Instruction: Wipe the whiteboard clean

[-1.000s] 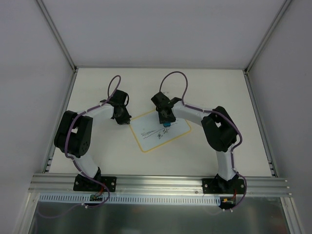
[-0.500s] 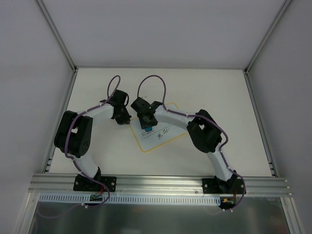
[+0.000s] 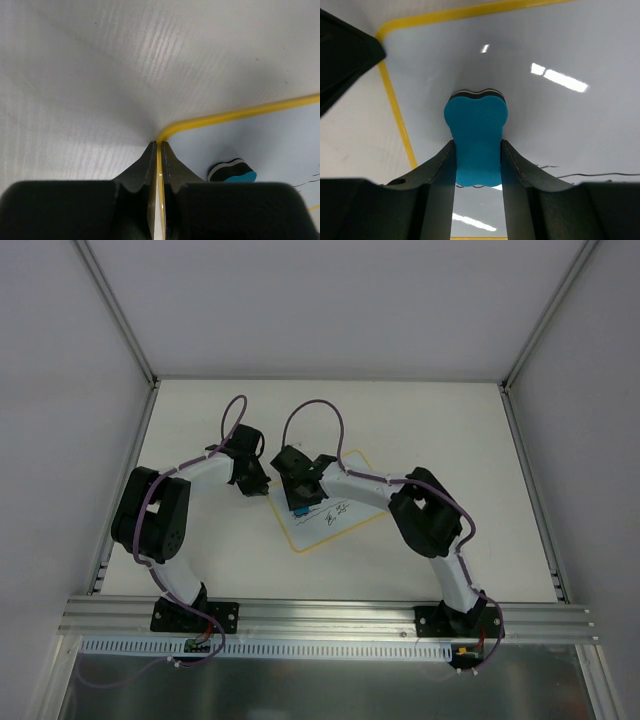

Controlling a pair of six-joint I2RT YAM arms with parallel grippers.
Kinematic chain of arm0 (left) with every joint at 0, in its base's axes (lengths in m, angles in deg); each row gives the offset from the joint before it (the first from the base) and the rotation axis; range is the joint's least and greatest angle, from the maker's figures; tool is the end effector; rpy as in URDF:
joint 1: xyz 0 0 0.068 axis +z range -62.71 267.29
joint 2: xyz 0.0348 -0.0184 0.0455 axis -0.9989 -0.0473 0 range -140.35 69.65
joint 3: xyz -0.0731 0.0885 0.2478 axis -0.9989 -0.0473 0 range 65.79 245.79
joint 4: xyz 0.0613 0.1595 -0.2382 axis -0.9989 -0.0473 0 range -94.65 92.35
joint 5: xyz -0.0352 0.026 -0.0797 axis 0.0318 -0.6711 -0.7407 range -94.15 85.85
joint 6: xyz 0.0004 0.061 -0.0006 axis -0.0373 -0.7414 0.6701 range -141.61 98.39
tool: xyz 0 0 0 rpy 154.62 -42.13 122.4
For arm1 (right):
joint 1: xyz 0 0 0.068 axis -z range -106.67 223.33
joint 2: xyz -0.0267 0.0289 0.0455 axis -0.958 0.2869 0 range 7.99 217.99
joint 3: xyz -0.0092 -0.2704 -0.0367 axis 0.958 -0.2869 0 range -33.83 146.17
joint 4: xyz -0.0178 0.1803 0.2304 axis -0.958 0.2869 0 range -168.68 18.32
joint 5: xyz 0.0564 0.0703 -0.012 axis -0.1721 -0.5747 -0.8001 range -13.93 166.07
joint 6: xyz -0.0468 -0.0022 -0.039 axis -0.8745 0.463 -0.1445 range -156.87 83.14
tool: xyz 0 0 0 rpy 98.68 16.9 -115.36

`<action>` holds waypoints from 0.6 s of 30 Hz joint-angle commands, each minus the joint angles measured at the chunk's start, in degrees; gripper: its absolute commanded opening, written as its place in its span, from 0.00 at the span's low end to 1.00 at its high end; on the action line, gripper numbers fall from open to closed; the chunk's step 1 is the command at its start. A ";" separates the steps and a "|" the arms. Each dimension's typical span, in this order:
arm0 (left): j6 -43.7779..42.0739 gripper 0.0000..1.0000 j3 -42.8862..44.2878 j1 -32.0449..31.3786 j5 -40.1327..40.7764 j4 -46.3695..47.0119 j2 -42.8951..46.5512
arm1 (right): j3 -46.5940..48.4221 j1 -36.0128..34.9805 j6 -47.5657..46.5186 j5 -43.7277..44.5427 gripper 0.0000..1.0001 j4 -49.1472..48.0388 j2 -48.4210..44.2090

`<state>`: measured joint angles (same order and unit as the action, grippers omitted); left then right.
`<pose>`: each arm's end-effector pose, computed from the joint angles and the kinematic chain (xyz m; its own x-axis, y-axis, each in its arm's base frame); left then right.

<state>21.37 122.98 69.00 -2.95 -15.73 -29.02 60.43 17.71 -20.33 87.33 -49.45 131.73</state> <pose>0.3506 -0.1150 0.1320 -0.8060 -0.4515 -0.3828 -0.3358 0.8814 -0.3323 0.2899 0.4080 0.1469 -0.6767 -0.4946 -0.5454 -0.5836 0.8119 -0.0121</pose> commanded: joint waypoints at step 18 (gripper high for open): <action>0.96 0.00 -2.52 0.09 -1.02 -2.92 -3.46 | -18.25 8.87 -0.36 4.73 0.00 3.99 -10.12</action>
<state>22.49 122.63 68.98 -6.19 -14.29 -29.46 39.91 29.60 -20.35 92.25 -50.82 117.57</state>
